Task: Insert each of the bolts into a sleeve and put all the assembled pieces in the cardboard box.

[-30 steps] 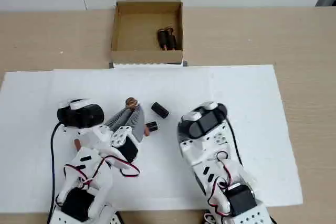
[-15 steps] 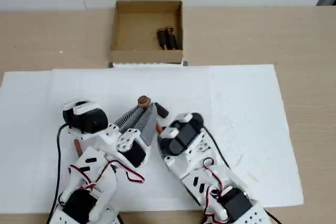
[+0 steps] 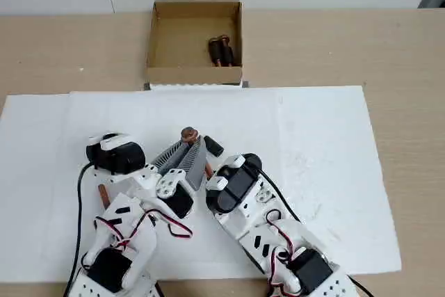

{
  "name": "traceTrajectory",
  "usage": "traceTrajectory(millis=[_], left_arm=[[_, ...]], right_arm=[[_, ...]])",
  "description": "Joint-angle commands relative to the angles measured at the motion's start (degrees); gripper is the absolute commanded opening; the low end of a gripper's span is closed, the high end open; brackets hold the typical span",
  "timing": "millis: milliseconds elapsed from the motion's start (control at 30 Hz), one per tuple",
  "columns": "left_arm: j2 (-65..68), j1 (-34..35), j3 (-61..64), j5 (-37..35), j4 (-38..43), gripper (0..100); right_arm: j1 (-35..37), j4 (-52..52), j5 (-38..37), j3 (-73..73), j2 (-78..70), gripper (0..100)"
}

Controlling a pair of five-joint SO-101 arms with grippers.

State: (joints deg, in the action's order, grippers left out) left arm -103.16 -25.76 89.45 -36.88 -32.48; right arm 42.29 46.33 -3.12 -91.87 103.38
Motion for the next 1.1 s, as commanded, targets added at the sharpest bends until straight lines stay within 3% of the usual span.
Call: traceTrajectory(millis=[0, 533, 767, 1067], left_arm=[[-1.0, 0.3, 0.2, -0.2, 4.1, 1], [-0.9, -1.3, 3.1, -0.3, 4.9, 1], [-0.9, -8.0, 3.0, -0.3, -5.0, 1], [-1.0, -10.0, 2.7, -0.1, -12.7, 1]], right_arm=[[0.5, -1.5, -0.6, 3.8, 0.5, 0.4], [0.3, -1.2, -0.6, 6.6, 0.5, 0.4], [0.2, -1.5, -0.6, 6.9, 0.5, 0.4], [0.2, -1.5, -0.7, 6.9, 0.5, 0.4]])
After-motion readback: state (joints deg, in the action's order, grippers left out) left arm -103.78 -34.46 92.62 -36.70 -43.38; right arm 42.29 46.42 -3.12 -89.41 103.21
